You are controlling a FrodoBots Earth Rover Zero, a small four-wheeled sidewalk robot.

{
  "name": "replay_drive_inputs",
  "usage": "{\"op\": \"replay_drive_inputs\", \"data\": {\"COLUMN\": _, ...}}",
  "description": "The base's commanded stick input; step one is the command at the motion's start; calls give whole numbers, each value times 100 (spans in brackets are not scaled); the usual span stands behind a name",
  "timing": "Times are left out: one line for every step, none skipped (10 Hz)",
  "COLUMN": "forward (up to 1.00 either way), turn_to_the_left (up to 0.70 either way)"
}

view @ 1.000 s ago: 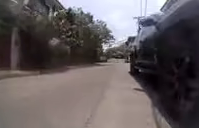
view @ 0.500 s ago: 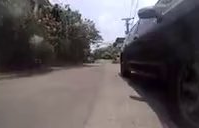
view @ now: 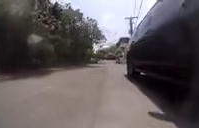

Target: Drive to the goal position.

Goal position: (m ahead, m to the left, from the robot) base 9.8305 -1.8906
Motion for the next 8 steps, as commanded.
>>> {"op": "replay_drive_inputs", "data": {"forward": 100, "turn_to_the_left": -2}}
{"op": "replay_drive_inputs", "data": {"forward": 100, "turn_to_the_left": -9}}
{"op": "replay_drive_inputs", "data": {"forward": 100, "turn_to_the_left": -27}}
{"op": "replay_drive_inputs", "data": {"forward": 100, "turn_to_the_left": -40}}
{"op": "replay_drive_inputs", "data": {"forward": 100, "turn_to_the_left": -40}}
{"op": "replay_drive_inputs", "data": {"forward": 100, "turn_to_the_left": -23}}
{"op": "replay_drive_inputs", "data": {"forward": 100, "turn_to_the_left": -3}}
{"op": "replay_drive_inputs", "data": {"forward": 100, "turn_to_the_left": 0}}
